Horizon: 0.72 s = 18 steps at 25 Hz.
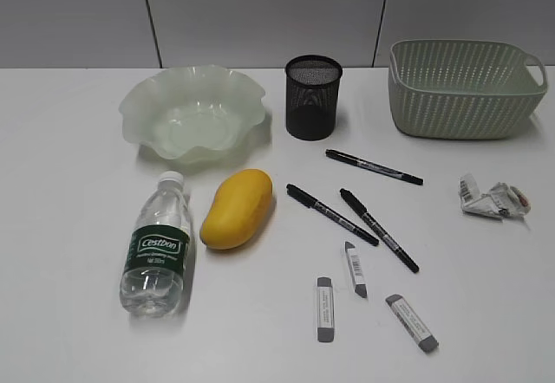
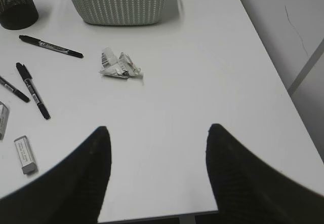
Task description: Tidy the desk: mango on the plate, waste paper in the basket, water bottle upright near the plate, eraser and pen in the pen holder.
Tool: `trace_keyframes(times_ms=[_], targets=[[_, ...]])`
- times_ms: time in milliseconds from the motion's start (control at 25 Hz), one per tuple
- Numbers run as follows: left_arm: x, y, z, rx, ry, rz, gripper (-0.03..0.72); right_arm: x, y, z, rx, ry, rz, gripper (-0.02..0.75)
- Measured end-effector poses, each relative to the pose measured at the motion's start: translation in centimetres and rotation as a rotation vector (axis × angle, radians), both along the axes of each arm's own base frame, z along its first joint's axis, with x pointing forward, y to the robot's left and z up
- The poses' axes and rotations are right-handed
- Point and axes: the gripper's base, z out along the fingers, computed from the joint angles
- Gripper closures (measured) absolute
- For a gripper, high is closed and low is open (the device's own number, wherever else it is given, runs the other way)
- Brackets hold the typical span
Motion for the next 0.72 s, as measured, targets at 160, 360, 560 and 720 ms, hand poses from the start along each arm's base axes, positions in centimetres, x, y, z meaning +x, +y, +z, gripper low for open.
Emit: trace_keyframes(times_ms=[160,360,560,720], targets=[[0.00,0.00,0.00,0.000,0.000,0.000,0.381,0.00,0.00,0.00,0.000,0.000,0.000,0.262],[0.00,0.00,0.00,0.000,0.000,0.000,0.381,0.00,0.00,0.00,0.000,0.000,0.000,0.262],[0.00,0.00,0.00,0.000,0.000,0.000,0.381,0.00,0.00,0.00,0.000,0.000,0.000,0.262],[0.00,0.00,0.00,0.000,0.000,0.000,0.381,0.00,0.00,0.00,0.000,0.000,0.000,0.262]])
